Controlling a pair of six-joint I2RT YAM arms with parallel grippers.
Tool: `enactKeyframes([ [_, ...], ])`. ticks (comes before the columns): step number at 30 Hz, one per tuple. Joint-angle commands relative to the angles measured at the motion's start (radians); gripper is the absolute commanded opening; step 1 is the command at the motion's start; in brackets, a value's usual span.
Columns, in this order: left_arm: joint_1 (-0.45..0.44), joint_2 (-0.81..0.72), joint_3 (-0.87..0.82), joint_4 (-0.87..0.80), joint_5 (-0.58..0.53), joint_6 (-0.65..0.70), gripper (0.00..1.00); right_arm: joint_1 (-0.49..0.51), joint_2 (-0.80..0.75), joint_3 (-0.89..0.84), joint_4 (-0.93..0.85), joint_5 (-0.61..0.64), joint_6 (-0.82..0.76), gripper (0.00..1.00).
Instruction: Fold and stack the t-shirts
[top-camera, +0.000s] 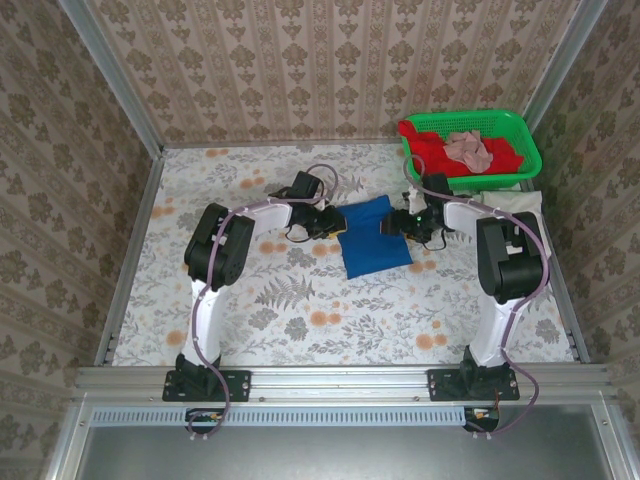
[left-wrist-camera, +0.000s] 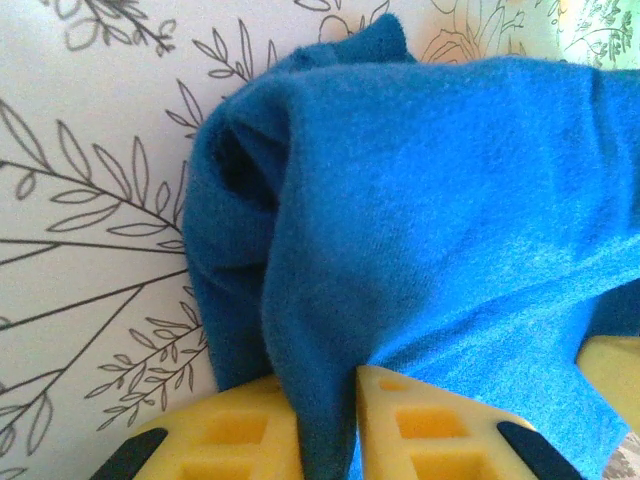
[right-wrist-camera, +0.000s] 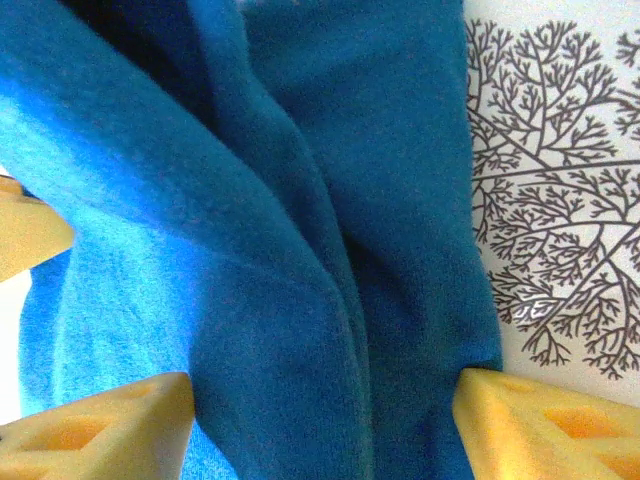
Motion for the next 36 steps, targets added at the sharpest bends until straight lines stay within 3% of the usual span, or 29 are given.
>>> enactKeyframes([
  [1, 0.005, 0.054, -0.004, -0.092, -0.006, 0.001, 0.21, 0.005, 0.017, -0.01, 0.034, -0.027, 0.019, 0.72],
  [8, 0.005, 0.066, 0.007, -0.093, 0.001, -0.003, 0.21, 0.035, 0.057, -0.003, 0.069, -0.13, 0.025, 0.71],
  [13, 0.004, 0.065, -0.001, -0.084, 0.001, -0.011, 0.21, 0.061, 0.071, 0.012, 0.102, -0.193, 0.032, 0.64],
  [17, 0.003, 0.064, -0.006, -0.078, 0.002, -0.015, 0.21, 0.069, 0.101, 0.049, 0.061, -0.191, 0.014, 0.43],
  [20, 0.002, 0.056, -0.008, -0.073, 0.0, -0.011, 0.23, 0.07, 0.103, 0.072, 0.019, -0.175, -0.015, 0.09],
  [21, 0.002, 0.047, -0.011, -0.071, -0.005, -0.008, 0.26, 0.069, 0.092, 0.08, -0.008, -0.145, -0.039, 0.0],
  [23, 0.002, 0.021, -0.02, -0.061, -0.019, -0.004, 0.4, 0.067, 0.065, 0.092, -0.061, -0.068, -0.079, 0.0],
  [25, 0.005, -0.024, -0.04, -0.053, -0.051, -0.018, 0.63, 0.059, 0.031, 0.102, -0.102, -0.02, -0.127, 0.0],
  [30, 0.008, -0.16, -0.126, 0.048, -0.105, -0.029, 0.99, 0.054, -0.044, 0.135, -0.24, 0.204, -0.269, 0.0],
  [36, -0.008, -0.279, -0.219, 0.186, -0.119, 0.167, 1.0, 0.019, -0.143, 0.097, -0.28, 0.453, -0.476, 0.0],
])
